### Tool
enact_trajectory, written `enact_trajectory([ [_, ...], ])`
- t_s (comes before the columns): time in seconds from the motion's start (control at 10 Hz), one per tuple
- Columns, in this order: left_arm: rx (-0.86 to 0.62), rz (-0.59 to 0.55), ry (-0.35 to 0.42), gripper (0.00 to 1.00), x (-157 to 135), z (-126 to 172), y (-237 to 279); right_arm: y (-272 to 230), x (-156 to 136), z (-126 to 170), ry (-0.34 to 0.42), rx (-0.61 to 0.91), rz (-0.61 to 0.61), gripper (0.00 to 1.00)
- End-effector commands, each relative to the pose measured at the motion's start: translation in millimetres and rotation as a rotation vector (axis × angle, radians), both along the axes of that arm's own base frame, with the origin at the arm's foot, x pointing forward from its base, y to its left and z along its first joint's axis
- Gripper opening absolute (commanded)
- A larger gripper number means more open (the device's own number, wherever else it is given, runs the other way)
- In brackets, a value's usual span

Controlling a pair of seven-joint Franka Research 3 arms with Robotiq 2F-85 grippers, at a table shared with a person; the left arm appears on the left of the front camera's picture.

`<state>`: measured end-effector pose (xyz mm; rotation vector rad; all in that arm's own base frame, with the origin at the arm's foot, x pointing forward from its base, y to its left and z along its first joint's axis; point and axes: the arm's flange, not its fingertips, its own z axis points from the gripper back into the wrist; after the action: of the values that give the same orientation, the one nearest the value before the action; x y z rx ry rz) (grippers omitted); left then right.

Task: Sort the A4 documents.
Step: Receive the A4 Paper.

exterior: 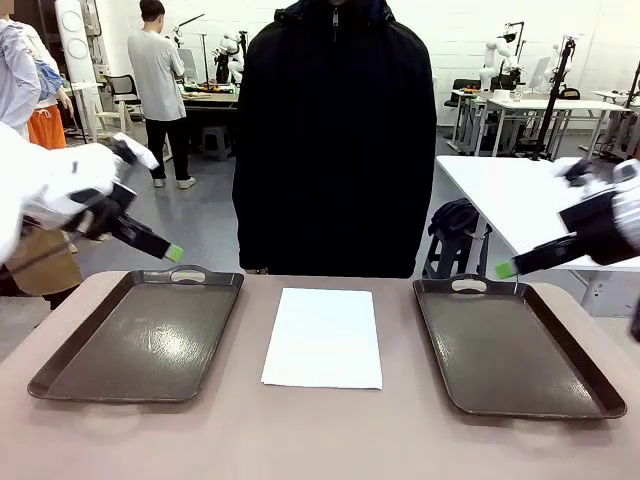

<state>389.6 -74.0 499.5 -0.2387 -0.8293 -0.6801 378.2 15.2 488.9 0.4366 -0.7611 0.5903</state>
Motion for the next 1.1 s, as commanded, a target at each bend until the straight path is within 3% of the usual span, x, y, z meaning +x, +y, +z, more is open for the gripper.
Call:
enact_trajectory([
  [0.0,-0.138,-0.055,0.021,1.0,-56.4,-4.9,45.2,-16.2,-42.5,-0.4,-0.08,0.065,0.08,1.0],
  [0.4,-0.147,-0.027,0.034,1.0,-85.3,15.6,70.3,-31.5,-68.3,13.4,-0.187,0.044,0.039,1.0],
  [1.0,0.03,-0.113,0.044,1.0,-95.7,11.2,68.8,-25.1,-59.9,6.0,-0.154,0.053,0.055,1.0],
])
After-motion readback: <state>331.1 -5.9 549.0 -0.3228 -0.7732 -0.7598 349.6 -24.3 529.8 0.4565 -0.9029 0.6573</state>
